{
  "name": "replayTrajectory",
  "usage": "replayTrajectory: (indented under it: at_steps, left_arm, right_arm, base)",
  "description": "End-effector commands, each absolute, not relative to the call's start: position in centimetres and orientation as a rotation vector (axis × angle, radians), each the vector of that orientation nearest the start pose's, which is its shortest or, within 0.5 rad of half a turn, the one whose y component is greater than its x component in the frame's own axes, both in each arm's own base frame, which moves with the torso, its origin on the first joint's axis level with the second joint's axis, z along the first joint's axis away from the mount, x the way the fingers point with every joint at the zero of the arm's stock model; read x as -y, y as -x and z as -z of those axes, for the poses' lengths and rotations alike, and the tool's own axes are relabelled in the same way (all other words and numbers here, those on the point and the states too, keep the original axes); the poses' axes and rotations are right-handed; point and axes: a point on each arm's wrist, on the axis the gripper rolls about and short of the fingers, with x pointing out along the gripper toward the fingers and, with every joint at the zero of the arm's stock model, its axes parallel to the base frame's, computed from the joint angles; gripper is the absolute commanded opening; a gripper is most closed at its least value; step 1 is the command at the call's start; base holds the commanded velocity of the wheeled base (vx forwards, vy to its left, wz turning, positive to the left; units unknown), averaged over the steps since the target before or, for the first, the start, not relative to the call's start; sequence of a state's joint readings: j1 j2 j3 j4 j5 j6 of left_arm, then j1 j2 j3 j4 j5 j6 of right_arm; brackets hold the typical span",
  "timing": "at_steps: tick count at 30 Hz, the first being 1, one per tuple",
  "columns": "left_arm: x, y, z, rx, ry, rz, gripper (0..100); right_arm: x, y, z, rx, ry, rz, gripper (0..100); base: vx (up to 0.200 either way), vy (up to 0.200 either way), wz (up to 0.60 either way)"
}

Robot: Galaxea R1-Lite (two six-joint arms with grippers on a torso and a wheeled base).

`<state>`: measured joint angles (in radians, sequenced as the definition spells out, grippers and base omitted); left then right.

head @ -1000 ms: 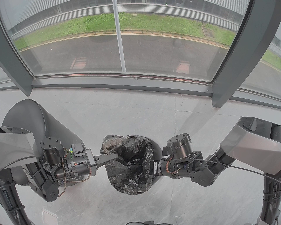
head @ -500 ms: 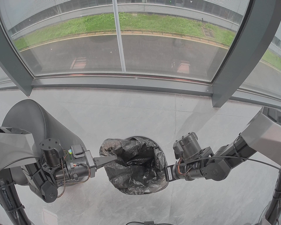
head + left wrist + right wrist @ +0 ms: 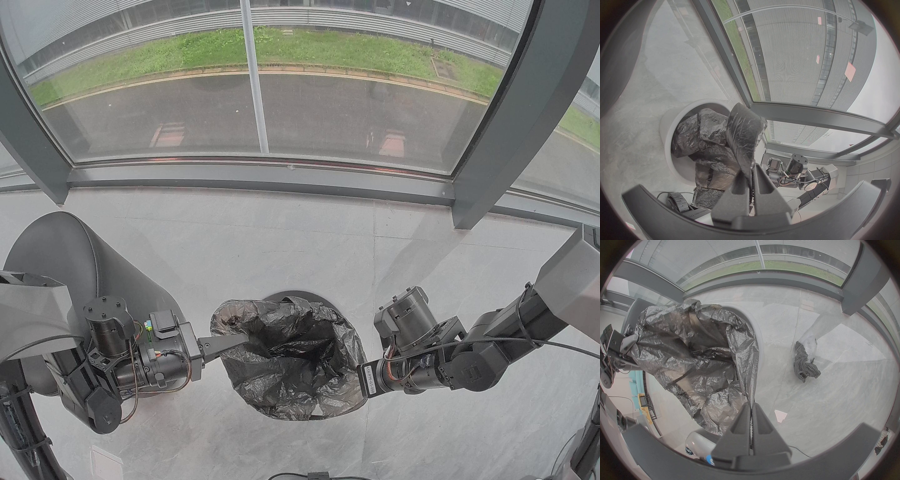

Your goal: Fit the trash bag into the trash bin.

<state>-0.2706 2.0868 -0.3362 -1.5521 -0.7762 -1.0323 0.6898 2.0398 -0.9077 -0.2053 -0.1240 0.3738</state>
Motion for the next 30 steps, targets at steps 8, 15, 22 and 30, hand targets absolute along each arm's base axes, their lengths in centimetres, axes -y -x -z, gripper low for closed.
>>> replayTrajectory:
  at_steps: [8,15,22,30]
  left_arm:
    - [8.9,-26.0,-5.0,-0.770,0.993,0.819,0]
    - [9.1,-25.8,-4.7,-0.789,0.993,0.818,0]
    - [9.2,-26.1,-3.9,-0.806,0.998,0.797,0]
    - [9.2,-26.6,-3.5,-0.770,1.001,0.715,0]
  right_arm:
    - [-20.8,-25.7,-5.1,-0.966,0.055,-0.323,0]
    - [-20.8,-25.8,-4.0,-0.988,0.062,-0.309,0]
    - [-21.0,-26.2,-3.5,-0.983,0.049,-0.310,0]
    - [-20.8,-27.2,-3.2,-0.934,0.014,-0.303,0]
  base:
    - [0.000,0.000,0.00]
    - [0.000,0.000,0.00]
    - [0.000,0.000,0.00]
    - [0.000,0.000,0.00]
